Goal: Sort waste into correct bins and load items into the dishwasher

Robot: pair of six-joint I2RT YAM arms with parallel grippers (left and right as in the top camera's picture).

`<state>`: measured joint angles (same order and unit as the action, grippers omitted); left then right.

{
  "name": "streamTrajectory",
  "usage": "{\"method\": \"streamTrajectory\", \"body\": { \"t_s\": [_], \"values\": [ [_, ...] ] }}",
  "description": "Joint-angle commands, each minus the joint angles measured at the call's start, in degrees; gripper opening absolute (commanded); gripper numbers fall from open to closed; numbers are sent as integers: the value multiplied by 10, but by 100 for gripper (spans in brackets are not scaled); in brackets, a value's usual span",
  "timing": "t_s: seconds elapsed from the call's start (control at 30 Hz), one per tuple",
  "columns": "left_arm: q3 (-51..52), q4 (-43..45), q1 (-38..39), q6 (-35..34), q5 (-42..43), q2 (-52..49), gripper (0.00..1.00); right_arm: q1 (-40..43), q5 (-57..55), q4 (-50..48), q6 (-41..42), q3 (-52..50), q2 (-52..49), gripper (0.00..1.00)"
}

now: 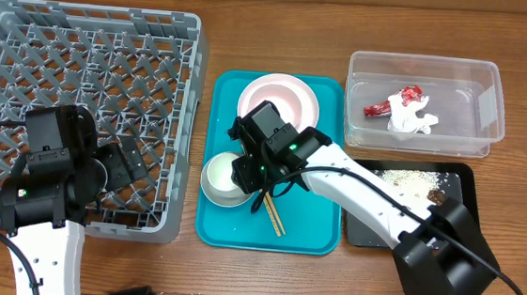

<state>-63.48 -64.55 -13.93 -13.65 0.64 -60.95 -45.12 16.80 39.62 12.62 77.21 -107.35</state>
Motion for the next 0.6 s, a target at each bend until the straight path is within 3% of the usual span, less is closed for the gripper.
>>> {"method": "streamTrajectory", "body": {
  "t_s": [0.0,0.2,0.43,0.57],
  "values": [
    [-11,0,-3,-12,5,-1,100,0,-43,-3,36,-3,-7,24],
    [-11,-1,-3,-12,5,-1,100,4,-56,-3,52,-2,-7,4],
    [-11,0,-3,-12,16,-1,100,39,-52,58,52,76,31,4],
    [-11,15,-3,7,106,-1,100,85,-21,76,52,127,82,4]
  ]
}}
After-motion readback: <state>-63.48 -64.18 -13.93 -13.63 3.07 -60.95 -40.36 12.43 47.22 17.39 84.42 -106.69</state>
